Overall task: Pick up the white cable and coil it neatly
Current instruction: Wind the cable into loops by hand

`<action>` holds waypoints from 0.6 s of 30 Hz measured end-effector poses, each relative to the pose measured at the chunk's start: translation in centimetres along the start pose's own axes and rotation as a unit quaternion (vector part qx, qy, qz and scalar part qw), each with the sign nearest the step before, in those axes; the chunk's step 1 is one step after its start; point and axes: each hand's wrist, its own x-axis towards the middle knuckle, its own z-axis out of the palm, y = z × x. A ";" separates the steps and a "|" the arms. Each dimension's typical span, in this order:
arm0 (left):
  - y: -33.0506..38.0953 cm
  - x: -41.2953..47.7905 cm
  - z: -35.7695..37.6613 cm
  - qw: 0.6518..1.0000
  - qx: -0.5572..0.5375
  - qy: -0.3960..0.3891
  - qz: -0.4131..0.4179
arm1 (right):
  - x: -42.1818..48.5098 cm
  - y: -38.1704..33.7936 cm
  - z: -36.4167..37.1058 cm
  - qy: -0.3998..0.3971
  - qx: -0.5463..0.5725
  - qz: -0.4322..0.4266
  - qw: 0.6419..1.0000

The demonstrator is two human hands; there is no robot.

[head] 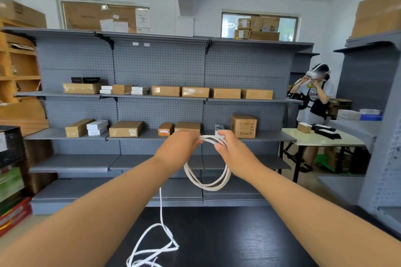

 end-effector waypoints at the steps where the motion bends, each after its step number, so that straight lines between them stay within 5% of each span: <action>1: 0.0 0.1 0.1 1.000 0.015 -0.008 0.007 | 0.1 -0.3 0.2 -0.004 -0.017 -0.015 1.000; 5: 0.0 0.2 0.3 0.999 0.031 -0.026 0.026 | 0.6 -0.4 1.3 -0.022 -0.123 -0.040 0.991; 11: -0.7 -0.7 0.7 0.972 -0.219 -0.075 -0.040 | 1.1 0.0 1.6 0.017 -0.230 -0.086 0.969; 18: -1.3 -2.1 1.8 0.825 -0.529 -0.123 -0.159 | 1.1 0.7 0.8 0.060 -0.183 -0.048 0.980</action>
